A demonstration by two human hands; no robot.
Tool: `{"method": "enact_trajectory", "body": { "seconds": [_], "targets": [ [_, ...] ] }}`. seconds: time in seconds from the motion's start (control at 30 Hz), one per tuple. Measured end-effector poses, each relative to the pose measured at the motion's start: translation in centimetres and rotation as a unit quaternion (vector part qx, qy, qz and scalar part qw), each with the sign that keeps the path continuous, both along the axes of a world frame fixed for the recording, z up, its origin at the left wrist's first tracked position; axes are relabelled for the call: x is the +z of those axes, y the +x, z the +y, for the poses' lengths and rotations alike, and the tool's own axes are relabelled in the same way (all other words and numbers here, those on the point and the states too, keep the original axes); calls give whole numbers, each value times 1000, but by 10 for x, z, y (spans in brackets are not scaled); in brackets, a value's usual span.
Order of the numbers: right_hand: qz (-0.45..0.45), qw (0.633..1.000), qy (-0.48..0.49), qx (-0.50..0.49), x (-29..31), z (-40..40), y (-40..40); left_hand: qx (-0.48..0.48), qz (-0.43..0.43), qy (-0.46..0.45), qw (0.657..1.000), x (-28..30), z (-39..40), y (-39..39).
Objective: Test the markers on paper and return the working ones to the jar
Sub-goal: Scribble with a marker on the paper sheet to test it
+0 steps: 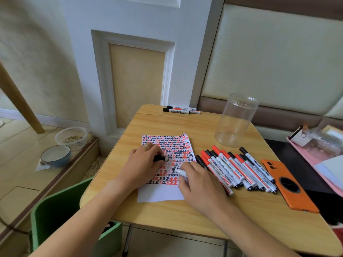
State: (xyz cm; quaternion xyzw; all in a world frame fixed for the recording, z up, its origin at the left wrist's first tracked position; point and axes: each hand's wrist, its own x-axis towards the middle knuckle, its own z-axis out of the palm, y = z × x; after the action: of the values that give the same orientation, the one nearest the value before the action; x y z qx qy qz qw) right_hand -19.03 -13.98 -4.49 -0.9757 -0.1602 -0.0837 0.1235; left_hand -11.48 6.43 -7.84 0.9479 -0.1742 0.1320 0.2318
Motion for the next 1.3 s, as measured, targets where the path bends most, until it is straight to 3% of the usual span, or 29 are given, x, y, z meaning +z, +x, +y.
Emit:
{"method": "enact_trajectory", "body": {
  "seconds": [0.13,0.23,0.3,0.4,0.47,0.5,0.53,0.67,0.77,1.3],
  "targets": [
    [-8,983,185,8,6,-3,4,-13,13,11,1000,0,11,2],
    [33,937,347,8,15,-5,10,1,35,52,998,3,17,2],
    [88,882,462,14,17,-4,13,15,57,68,996,4,19,0],
    [186,759,624,17,17,-2,17,28,83,85,992,4,19,-3],
    [234,678,696,32,15,-3,19,31,87,89,992,3,18,-4],
    [243,661,709,39,13,-3,21,31,87,90,992,2,18,-4],
    [242,665,705,44,12,-4,22,32,87,91,992,2,18,-3],
    [191,758,623,22,5,-1,22,33,83,95,992,-2,19,-1],
    [165,794,585,-1,-1,1,21,31,81,93,992,-4,20,0],
    [141,882,446,-64,-9,-5,16,32,109,111,987,-3,22,1]
  ]
}}
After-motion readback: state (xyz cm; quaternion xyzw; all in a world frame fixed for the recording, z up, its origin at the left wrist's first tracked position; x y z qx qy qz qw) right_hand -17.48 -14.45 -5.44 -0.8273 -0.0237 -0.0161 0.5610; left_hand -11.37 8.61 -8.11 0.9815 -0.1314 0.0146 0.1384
